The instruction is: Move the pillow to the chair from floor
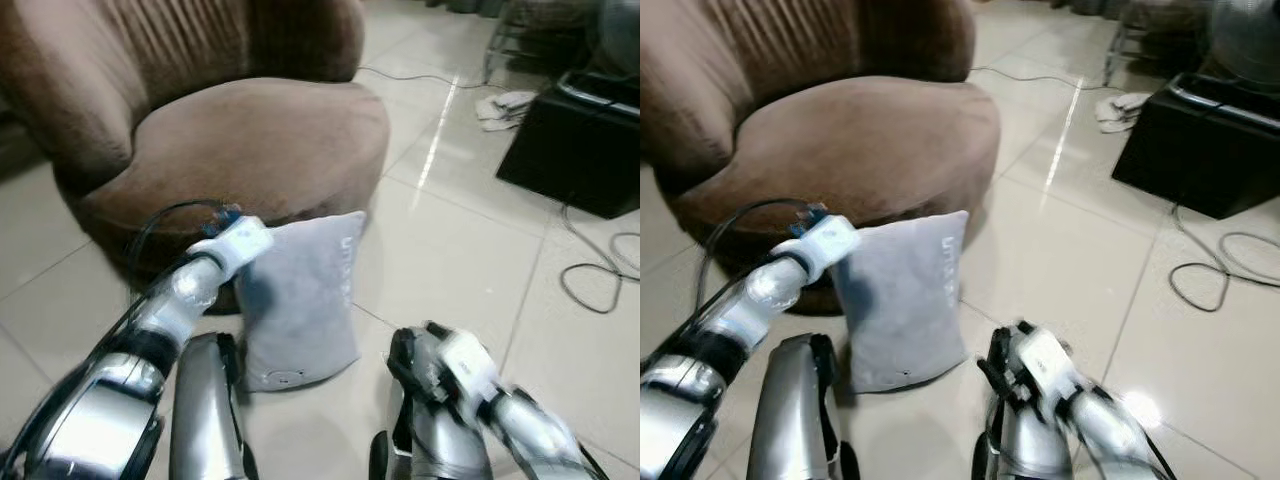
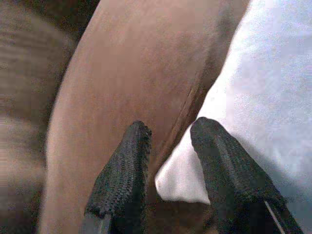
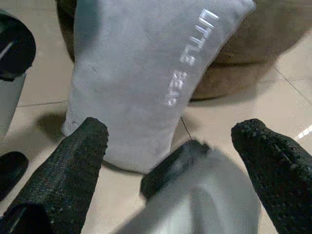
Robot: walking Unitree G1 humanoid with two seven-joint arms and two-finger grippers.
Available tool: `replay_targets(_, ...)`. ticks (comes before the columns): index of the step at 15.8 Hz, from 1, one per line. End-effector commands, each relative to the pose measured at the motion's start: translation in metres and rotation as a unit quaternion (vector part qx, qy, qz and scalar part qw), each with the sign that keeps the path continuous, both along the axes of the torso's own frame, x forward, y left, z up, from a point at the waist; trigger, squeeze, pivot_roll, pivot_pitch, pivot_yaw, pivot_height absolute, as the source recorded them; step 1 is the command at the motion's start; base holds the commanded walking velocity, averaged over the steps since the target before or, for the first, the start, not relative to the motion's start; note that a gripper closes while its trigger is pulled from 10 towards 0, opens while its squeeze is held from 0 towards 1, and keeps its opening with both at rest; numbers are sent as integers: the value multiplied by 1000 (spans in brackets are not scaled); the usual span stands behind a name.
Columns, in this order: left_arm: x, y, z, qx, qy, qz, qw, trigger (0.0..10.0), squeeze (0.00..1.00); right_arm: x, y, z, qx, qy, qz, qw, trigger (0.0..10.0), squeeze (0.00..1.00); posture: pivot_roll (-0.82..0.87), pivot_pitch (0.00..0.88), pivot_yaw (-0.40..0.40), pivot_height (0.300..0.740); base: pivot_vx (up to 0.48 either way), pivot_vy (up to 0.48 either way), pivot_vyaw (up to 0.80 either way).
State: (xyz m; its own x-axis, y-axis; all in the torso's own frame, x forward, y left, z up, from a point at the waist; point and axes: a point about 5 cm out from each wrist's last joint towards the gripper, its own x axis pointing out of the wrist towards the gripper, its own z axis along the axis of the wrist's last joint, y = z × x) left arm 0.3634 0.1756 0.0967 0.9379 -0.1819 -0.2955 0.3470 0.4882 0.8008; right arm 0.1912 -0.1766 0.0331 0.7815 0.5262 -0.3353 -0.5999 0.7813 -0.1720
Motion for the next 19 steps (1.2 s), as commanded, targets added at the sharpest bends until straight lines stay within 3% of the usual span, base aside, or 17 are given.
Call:
replay_targets(1,4,-12,-2,62,0,-32,998,10000,0,-28,-9,-11,-15,60,-18,998,10000,0,-323,94,35,383,0,0,0)
replay_targets(2,4,-15,-3,73,0,-38,997,10000,0,-34,-10,-10,-16,65,-21,998,10000,0,-333,104,34,383,0,0,0)
replay_targets(4,-3,-37,-23,120,39,-69,990,10000,0,-58,-23,-7,-30,92,-29,995,10000,0,-361,139,8,383,0,0,0)
replay_targets(7,-10,-49,-35,128,62,-76,987,10000,0,-67,-38,1,-44,104,-34,993,10000,0,-376,162,-26,383,0,0,0)
replay_targets(9,-14,-63,-43,142,64,-83,984,10000,0,-86,-55,10,-70,131,-39,988,10000,0,-393,178,-47,383,0,0,0)
replay_targets(11,-10,-64,-38,112,56,-55,991,10000,0,-90,-66,20,-85,138,-57,985,10000,0,-417,175,-56,383,0,0,0)
replay_targets(13,-6,-61,-32,88,44,-37,994,10000,0,-81,-85,36,-113,119,-52,985,10000,0,-417,166,-54,383,0,0,0)
replay_targets(14,-3,-60,-27,89,34,-38,995,10000,0,-58,-127,69,-136,101,-85,982,10000,0,-425,163,-56,383,0,0,0)
replay_targets(15,-1,-58,-24,102,19,-40,994,10000,0,-29,-169,123,-157,62,-94,981,10000,0,-425,163,-56,383,0,0,0)
replay_targets(16,0,-56,-22,108,17,-35,993,10000,0,-18,-177,151,-169,46,-79,981,10000,0,-445,153,-63,383,0,0,0)
replay_targets(17,1,-55,-22,108,21,-30,993,10000,0,-16,-174,161,-178,46,-61,981,10000,0,-445,153,-63,383,0,0,0)
replay_targets(19,8,-53,-10,99,1,-14,995,10000,0,-14,-158,149,-180,42,-39,982,10000,0,-454,125,-70,383,0,0,0)
